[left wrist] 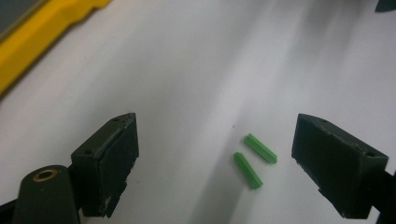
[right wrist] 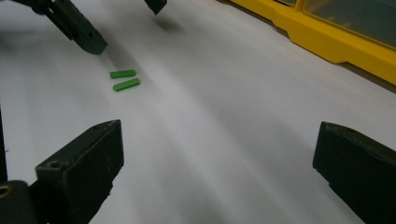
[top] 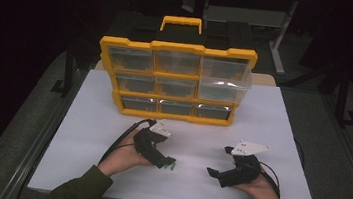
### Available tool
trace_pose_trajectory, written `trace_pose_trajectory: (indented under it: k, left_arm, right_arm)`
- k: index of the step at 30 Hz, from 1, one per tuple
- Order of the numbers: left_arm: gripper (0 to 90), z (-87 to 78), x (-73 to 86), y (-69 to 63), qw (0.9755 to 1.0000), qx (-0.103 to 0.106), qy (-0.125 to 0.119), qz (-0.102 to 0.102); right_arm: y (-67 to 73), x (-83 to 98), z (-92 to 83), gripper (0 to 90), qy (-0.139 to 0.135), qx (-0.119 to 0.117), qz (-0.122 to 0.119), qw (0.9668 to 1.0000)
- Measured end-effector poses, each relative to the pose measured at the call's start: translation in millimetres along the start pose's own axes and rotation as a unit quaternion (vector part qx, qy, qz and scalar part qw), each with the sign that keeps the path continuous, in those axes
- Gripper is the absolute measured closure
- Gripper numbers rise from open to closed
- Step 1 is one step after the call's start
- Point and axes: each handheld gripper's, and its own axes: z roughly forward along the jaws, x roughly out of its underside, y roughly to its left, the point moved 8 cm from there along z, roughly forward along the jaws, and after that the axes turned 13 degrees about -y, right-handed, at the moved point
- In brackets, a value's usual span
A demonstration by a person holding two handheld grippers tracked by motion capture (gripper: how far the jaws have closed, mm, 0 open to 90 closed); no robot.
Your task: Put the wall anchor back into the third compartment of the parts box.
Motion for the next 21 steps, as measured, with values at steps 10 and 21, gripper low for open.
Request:
trace_pose_trajectory:
  k: [10,21]
  left_arm:
    - [29.9,5.3,15.2,-5.8,0.9999,0.004,0.011,-0.006]
    - [59.0,8.0,19.5,-11.8,0.9996,0.021,0.014,-0.01]
  right_arm:
    - [-0.4,0.5,0.0,1.2,0.002,0.0,-0.001,1.0]
    - [-0.3,0.7,0.0,1.2,0.003,0.0,-0.001,1.0]
